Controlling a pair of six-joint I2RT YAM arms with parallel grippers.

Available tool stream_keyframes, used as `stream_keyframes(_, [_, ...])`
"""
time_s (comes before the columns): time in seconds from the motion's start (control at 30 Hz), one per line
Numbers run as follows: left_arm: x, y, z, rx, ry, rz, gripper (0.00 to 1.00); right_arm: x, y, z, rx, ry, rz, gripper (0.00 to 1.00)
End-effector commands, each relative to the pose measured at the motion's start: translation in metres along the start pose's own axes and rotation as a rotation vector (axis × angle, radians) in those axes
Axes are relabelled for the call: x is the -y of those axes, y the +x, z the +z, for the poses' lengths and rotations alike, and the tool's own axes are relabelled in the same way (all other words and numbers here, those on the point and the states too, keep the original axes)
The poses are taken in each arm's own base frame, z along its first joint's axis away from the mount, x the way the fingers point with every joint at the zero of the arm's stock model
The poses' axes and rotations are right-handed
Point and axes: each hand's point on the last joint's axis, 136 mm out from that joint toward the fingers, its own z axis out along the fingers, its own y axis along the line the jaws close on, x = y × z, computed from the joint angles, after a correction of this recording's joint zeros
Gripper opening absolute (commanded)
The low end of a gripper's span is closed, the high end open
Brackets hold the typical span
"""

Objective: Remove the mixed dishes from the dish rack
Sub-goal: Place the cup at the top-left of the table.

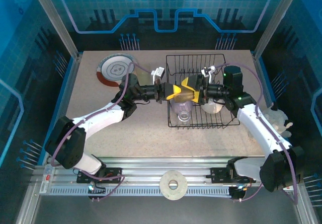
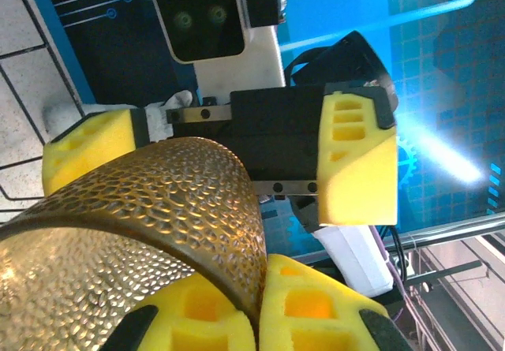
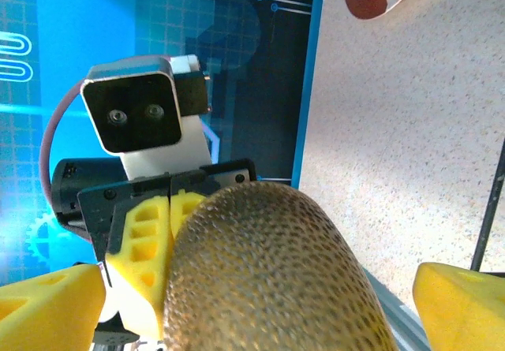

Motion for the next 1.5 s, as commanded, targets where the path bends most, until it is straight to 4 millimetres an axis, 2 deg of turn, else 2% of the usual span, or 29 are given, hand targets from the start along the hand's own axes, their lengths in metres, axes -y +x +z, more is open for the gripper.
stream_keyframes(0.0, [0.020,-0.001,-0.002,0.015,-0.001,0.071,0.00,-0.001,-0.005,-0.006,0.051,0.053,-0.053,1.00])
stream_keyframes(0.17, [0.021,-0.003,-0.010,0.035,-0.109,0.119,0.00,0.011,-0.010,-0.027,0.140,0.264,-0.124,1.00])
stream_keyframes(0.3, [0.005,-0.012,-0.028,0.071,-0.358,0.172,0.00,0.026,-0.011,-0.051,0.217,0.457,-0.162,1.00])
stream_keyframes(0.43, [-0.027,-0.020,-0.069,0.090,-0.740,0.230,0.00,0.033,-0.011,-0.065,0.265,0.562,-0.205,1.00])
stream_keyframes(0.6, [-0.050,-0.030,-0.117,0.075,-1.066,0.298,0.00,0.041,-0.005,-0.068,0.249,0.691,-0.275,1.00])
stream_keyframes(0.77, [-0.073,-0.041,-0.153,0.019,-1.318,0.325,0.00,0.043,0.000,-0.065,0.213,0.802,-0.371,1.00])
stream_keyframes(1.0, [-0.120,-0.069,-0.176,-0.046,-1.453,0.245,0.00,0.045,0.012,-0.063,0.165,0.853,-0.434,1.00])
stream_keyframes(1.17, [-0.151,-0.096,-0.191,-0.063,-1.522,0.200,0.00,0.051,0.023,-0.061,0.132,0.851,-0.436,1.00])
stream_keyframes(1.47, [-0.198,-0.129,-0.204,-0.099,-1.573,0.134,0.00,0.057,0.032,-0.059,0.104,0.850,-0.436,1.00])
